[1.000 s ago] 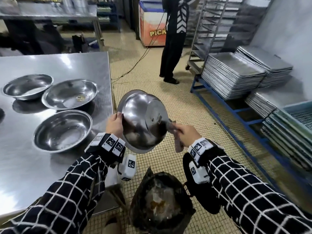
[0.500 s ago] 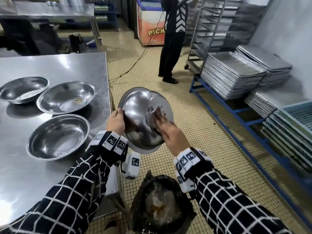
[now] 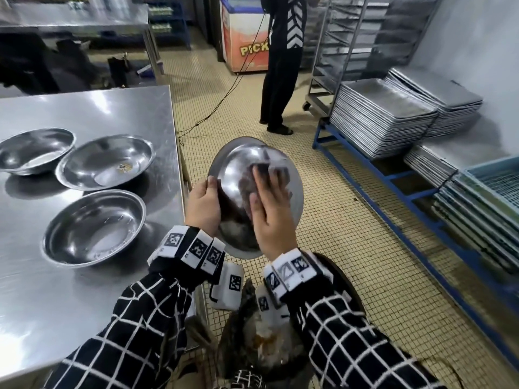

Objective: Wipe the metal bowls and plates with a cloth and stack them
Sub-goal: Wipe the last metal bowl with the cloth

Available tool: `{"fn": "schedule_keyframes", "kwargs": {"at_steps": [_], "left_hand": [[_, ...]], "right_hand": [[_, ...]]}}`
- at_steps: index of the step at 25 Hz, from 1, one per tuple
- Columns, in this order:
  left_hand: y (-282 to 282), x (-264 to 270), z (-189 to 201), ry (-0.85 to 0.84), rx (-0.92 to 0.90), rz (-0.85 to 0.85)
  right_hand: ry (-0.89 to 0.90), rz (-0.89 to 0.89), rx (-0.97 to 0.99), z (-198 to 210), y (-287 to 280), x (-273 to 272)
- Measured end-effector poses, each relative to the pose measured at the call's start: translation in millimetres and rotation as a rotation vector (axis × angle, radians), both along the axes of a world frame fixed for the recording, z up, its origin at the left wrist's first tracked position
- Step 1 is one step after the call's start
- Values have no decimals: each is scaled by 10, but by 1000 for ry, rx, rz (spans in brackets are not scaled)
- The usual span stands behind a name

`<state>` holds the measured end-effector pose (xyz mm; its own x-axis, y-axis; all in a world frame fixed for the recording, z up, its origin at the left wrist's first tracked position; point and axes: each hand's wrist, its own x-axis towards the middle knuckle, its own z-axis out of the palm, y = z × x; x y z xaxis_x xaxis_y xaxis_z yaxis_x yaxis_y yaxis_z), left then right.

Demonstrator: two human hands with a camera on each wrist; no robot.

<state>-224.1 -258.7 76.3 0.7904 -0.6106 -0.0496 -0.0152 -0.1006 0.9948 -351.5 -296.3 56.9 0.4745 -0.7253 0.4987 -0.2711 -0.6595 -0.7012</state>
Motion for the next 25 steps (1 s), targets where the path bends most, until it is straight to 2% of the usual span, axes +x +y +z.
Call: {"fn": "schedule_keyframes", "kwargs": {"at_steps": [3,6,8,11,13,16,17,19,22,25], "left_hand": [[40,43,97,68,-67,5],[77,144,123,113,-85,37],[89,168,104,127,-92,46],[81,165,28,101,-61,79],[70,148,-35,83,-38,66],[96,136,-12,86,-40,0],[118,149,-4,102,-40,-11],[155,186,14,137,-39,-5],[178,223,-25,154,-9,33],[146,117,-34,125,25,53]], "right_hand": [[-5,-117,-71,173,-492,76],[-3,-167,79,15,-790,-154],[20,-169,155,-233,-632,-280],[101,-82,30,-401,-101,-218],[134,-39,-75,-256,38,-46],[117,-52,-169,3,-242,124],[97,-60,-160,21,-412,99],[80,-105,-20,-63,-677,-58],[81,-168,241,-398,-511,-275],[96,-102,122,-578,-5,-240]]}}
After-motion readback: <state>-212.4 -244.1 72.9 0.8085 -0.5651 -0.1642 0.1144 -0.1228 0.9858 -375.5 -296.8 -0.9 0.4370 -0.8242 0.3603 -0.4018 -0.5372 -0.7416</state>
